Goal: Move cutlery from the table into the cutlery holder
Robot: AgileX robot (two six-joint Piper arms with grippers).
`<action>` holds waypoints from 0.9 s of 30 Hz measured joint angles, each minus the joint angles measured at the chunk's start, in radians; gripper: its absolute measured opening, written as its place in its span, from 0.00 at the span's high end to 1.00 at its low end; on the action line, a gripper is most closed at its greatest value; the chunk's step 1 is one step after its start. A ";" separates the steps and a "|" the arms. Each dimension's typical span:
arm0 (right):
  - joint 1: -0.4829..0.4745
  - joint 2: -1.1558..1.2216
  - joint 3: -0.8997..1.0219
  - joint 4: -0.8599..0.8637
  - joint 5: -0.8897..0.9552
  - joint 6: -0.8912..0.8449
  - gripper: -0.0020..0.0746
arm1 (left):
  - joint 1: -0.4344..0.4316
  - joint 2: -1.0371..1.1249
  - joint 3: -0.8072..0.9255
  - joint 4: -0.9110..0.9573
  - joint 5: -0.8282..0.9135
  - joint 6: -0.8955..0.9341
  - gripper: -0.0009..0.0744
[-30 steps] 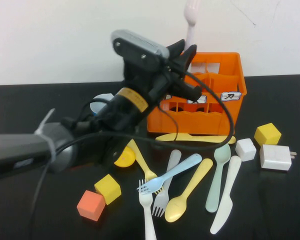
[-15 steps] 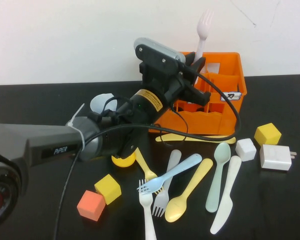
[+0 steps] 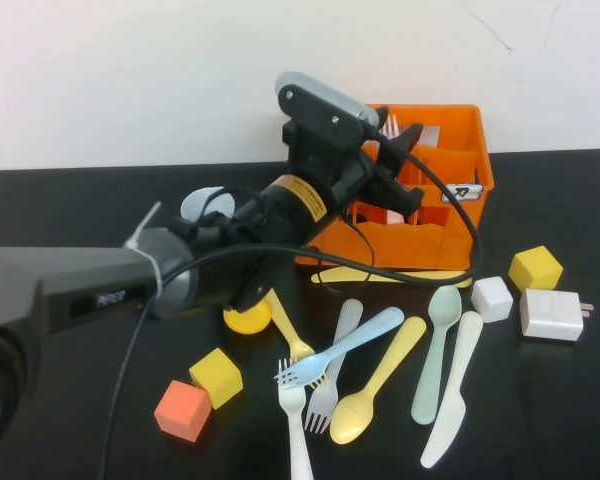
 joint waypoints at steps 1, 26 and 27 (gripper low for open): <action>0.000 0.000 0.000 0.000 0.000 0.000 0.98 | 0.000 -0.011 0.000 0.021 0.012 -0.002 0.57; 0.000 0.000 0.000 0.000 0.000 0.000 0.98 | 0.015 -0.733 0.510 -0.004 0.440 -0.029 0.99; 0.000 0.000 0.000 0.000 0.000 0.000 0.98 | 0.024 -0.761 0.545 -0.019 0.443 -0.029 0.99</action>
